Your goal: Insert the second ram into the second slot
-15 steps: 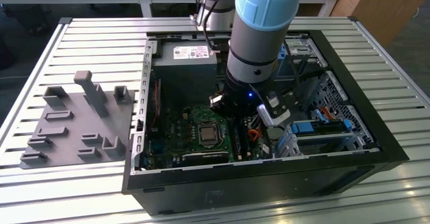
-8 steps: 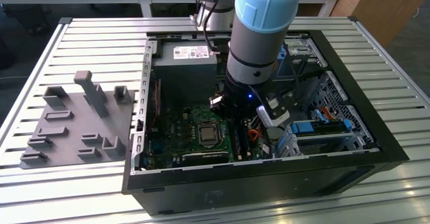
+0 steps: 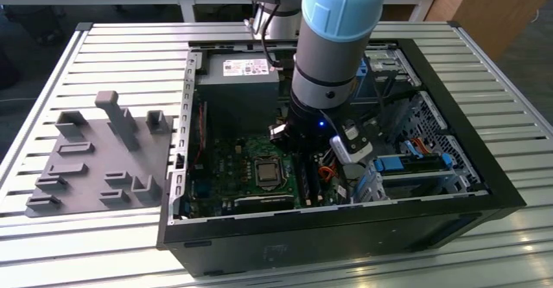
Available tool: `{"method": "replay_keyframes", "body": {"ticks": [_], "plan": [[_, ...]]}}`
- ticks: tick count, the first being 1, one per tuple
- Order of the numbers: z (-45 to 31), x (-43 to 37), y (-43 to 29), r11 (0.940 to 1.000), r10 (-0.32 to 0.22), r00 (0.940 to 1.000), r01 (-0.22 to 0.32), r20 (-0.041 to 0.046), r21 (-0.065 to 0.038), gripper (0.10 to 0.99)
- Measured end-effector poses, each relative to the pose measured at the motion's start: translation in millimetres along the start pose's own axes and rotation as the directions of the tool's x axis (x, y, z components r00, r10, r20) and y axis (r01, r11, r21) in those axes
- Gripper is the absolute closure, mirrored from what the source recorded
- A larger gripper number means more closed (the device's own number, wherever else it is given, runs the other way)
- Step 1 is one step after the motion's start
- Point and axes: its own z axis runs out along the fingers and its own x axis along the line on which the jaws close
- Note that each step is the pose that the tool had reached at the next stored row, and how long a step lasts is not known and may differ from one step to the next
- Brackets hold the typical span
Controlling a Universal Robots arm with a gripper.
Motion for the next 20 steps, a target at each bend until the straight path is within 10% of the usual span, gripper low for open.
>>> {"method": "replay_keyframes", "body": {"ticks": [12, 20], "plan": [[-20.7, 0.1, 0.6, 1.0, 0.0, 1.0, 0.0, -0.0001, 0.0, 0.878], [-15.5, 0.0, 0.5, 1.0, 0.0, 1.0, 0.0, -0.0001, 0.0, 0.98]]}}
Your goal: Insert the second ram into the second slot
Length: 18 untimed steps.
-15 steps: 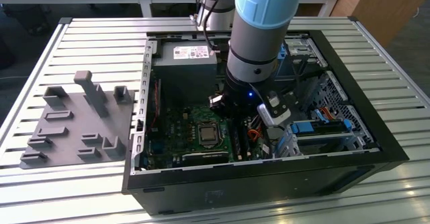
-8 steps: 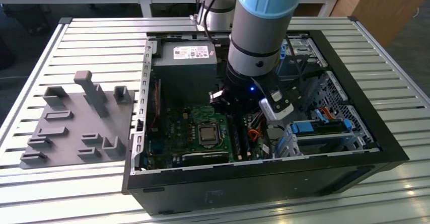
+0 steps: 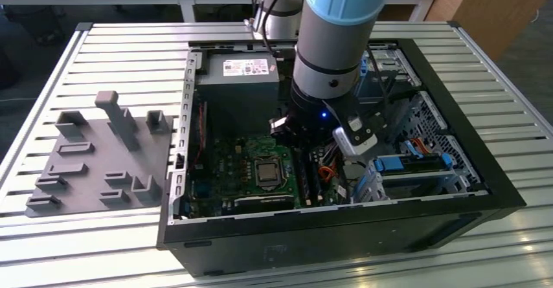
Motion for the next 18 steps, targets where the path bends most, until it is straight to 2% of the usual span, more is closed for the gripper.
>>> {"method": "replay_keyframes", "body": {"ticks": [4, 12, 18], "plan": [[5.9, 0.0, -0.2, 1.0, 0.0, 1.0, 0.0, 0.0001, 0.0, 0.98], [12.9, 0.0, -0.4, 1.0, 0.0, 1.0, 0.0, -0.0003, 0.001, 0.98], [13.0, 0.0, -0.3, 1.0, 0.0, 1.0, 0.0, 0.0001, -0.001, 0.98]]}}
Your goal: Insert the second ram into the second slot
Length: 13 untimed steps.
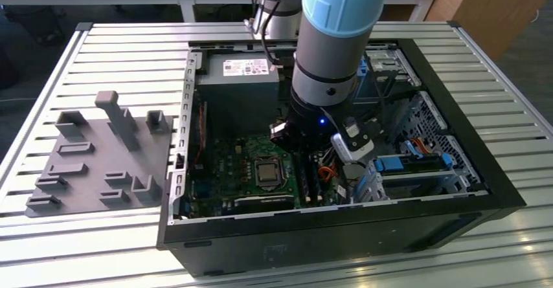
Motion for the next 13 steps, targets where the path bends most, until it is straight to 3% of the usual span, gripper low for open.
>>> {"method": "replay_keyframes", "body": {"ticks": [3, 5, 13], "plan": [[-4.9, -0.1, 0.6, 1.0, 0.0, 1.0, 0.0, 0.0007, -0.005, 0.98], [-10.4, 0.0, 0.3, 1.0, 0.0, 1.0, 0.0, 0.0, -0.002, 0.98], [-20.6, 0.1, 0.5, 1.0, 0.0, 1.0, 0.0, -0.0001, -0.002, 0.98]]}}
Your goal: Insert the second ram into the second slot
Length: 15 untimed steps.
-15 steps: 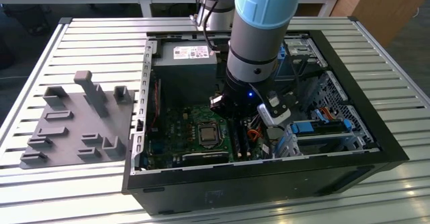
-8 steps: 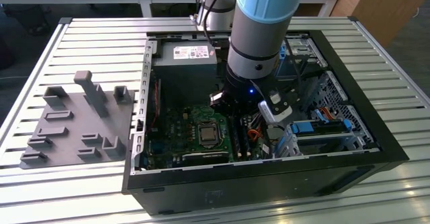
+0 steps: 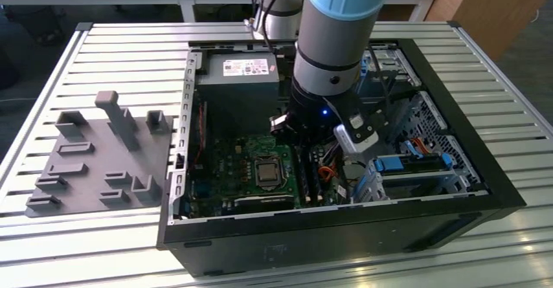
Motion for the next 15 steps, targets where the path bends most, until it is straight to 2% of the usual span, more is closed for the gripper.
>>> {"method": "replay_keyframes", "body": {"ticks": [11, 15], "plan": [[-10.8, 0.1, 0.3, 1.0, 0.0, 1.0, 0.0, 0.0, 0.0, 0.98], [-11.3, 0.2, 0.3, 1.0, 0.0, 1.0, 0.0, 0.0001, 0.0, 0.98]]}}
